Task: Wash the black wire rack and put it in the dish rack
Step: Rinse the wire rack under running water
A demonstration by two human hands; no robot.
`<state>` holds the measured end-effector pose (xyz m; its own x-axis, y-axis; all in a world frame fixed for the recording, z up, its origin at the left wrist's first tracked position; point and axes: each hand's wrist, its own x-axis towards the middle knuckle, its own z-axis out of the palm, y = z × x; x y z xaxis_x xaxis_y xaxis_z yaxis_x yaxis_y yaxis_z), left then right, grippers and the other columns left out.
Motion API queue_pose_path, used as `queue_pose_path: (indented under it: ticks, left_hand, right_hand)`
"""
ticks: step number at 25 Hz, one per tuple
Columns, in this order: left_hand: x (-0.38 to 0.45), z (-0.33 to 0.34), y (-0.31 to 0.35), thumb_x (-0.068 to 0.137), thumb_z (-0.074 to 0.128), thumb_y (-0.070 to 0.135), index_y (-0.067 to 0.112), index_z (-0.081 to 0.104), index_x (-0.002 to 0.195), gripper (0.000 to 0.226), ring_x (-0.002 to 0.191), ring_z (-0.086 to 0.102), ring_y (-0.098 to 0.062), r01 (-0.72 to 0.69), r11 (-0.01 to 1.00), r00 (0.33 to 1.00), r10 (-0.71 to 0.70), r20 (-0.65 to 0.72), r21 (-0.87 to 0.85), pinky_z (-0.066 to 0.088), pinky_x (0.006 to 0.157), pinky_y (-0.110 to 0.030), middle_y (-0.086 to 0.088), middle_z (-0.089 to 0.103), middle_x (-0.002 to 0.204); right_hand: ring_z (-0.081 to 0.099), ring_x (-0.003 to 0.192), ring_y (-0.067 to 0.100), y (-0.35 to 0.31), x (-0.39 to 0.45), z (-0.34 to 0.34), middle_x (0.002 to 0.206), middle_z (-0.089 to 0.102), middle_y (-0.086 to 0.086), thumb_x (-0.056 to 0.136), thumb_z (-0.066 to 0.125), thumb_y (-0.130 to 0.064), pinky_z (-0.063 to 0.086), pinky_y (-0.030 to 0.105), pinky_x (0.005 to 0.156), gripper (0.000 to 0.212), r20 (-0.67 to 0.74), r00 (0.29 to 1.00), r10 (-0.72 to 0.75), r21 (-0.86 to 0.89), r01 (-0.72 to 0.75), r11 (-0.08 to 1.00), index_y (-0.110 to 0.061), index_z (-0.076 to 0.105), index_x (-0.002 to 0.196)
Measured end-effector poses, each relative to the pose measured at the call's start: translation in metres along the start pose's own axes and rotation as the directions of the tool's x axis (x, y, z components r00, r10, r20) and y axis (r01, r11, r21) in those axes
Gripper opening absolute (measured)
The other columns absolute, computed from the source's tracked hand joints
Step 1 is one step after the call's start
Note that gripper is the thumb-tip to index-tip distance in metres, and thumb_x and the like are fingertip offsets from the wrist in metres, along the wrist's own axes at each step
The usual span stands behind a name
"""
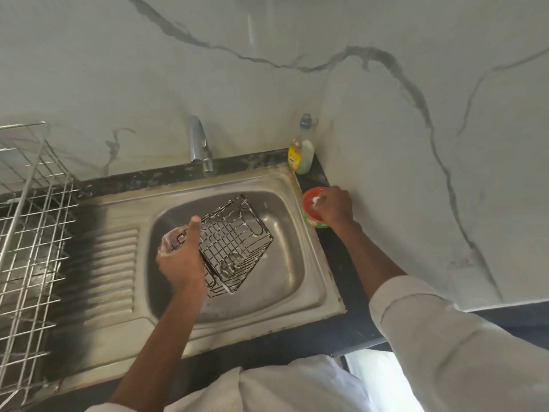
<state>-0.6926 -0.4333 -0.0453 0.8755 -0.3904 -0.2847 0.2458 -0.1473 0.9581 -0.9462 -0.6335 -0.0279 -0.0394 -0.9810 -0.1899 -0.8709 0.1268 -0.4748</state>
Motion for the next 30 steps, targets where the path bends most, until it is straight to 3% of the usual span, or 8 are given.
queue_pose_path:
  ticks: [5,7,10,13,20,22,25,30]
  left_hand:
    - [0.010,-0.006,0.009,0.052,0.088,0.083,0.040,0.076,0.097,0.063,0.112,0.073,-0.017,-0.027,0.997,0.993,0.018,0.117,0.078,0.056,0.106,-0.043,0.006,0.078,0.117]
    - [0.017,-0.010,0.022,0.058,0.090,0.078,0.034,0.073,0.110,0.070,0.108,0.075,-0.017,-0.121,0.972,0.968,0.070,0.242,0.200,0.060,0.101,-0.043,0.007,0.078,0.113]
    - [0.036,-0.003,0.057,0.070,0.095,0.055,0.029,0.058,0.134,0.078,0.106,0.065,-0.004,-0.355,0.827,0.855,0.098,0.509,0.436,0.053,0.085,-0.018,0.016,0.064,0.118]
    - [0.061,0.018,0.080,0.065,0.095,0.058,0.033,0.047,0.138,0.092,0.105,0.062,0.004,-0.510,0.692,0.698,-0.014,0.716,0.511,0.048,0.080,-0.013,0.022,0.058,0.119]
    - [0.105,0.059,0.105,0.083,0.073,0.072,0.026,0.054,0.130,0.068,0.112,0.066,-0.020,-0.667,0.608,0.387,-0.212,0.897,0.431,0.058,0.103,-0.046,-0.006,0.066,0.129]
    - [0.129,0.068,0.106,0.097,0.063,0.065,0.021,0.058,0.140,0.062,0.114,0.069,-0.027,-0.525,0.716,0.508,-0.170,0.844,0.460,0.060,0.101,-0.054,-0.007,0.063,0.138]
    - [0.159,0.087,0.097,0.104,0.069,0.035,0.006,0.054,0.146,0.053,0.083,0.070,-0.012,-0.520,0.627,0.647,-0.154,0.746,0.581,0.066,0.074,-0.036,0.004,0.066,0.114]
    - [0.183,0.114,0.073,0.110,0.051,0.018,0.007,0.062,0.129,0.024,0.071,0.068,-0.019,-0.537,0.547,0.710,-0.118,0.694,0.642,0.066,0.071,-0.040,0.010,0.056,0.078]
  right_hand:
    - [0.068,0.109,0.031,-0.007,-0.001,-0.007,0.114,0.076,0.010,0.093,0.059,-0.009,0.048,0.027,0.083,0.027,-0.119,0.993,0.003,0.171,0.018,0.985,-0.014,0.079,0.110]
    - [0.067,0.113,0.020,-0.029,-0.024,0.000,0.121,0.074,-0.001,0.092,0.060,-0.006,0.045,0.023,0.089,0.034,-0.081,0.978,-0.190,0.210,0.203,0.956,-0.018,0.077,0.119]
    - [0.050,0.129,0.007,-0.082,-0.058,0.026,0.143,0.055,-0.010,0.084,0.079,-0.008,0.040,0.025,0.108,0.070,0.188,0.783,-0.593,0.300,0.529,0.794,-0.024,0.054,0.147]
    - [0.045,0.133,0.006,-0.116,-0.062,0.059,0.151,0.049,-0.010,0.079,0.087,-0.024,0.036,0.022,0.107,0.090,0.367,0.667,-0.648,0.247,0.602,0.759,-0.029,0.039,0.156]
    - [0.066,0.105,0.016,-0.129,-0.047,0.094,0.116,0.066,-0.009,0.091,0.058,-0.008,0.057,0.037,0.088,0.041,0.342,0.804,-0.486,0.104,0.482,0.870,-0.029,0.060,0.127]
    - [0.065,0.104,0.017,-0.127,-0.044,0.090,0.111,0.069,-0.001,0.086,0.062,0.003,0.047,0.023,0.088,0.040,0.258,0.848,-0.463,0.027,0.473,0.881,-0.016,0.065,0.121]
    - [0.055,0.101,0.011,-0.126,-0.043,0.090,0.110,0.064,0.002,0.085,0.062,0.008,0.027,0.012,0.079,0.038,0.209,0.874,-0.438,0.003,0.448,0.894,-0.007,0.064,0.120]
    - [0.064,0.088,0.019,-0.119,-0.056,0.108,0.103,0.064,-0.006,0.091,0.051,-0.007,0.054,0.040,0.077,0.049,0.259,0.930,-0.260,0.165,0.223,0.961,-0.037,0.049,0.131]
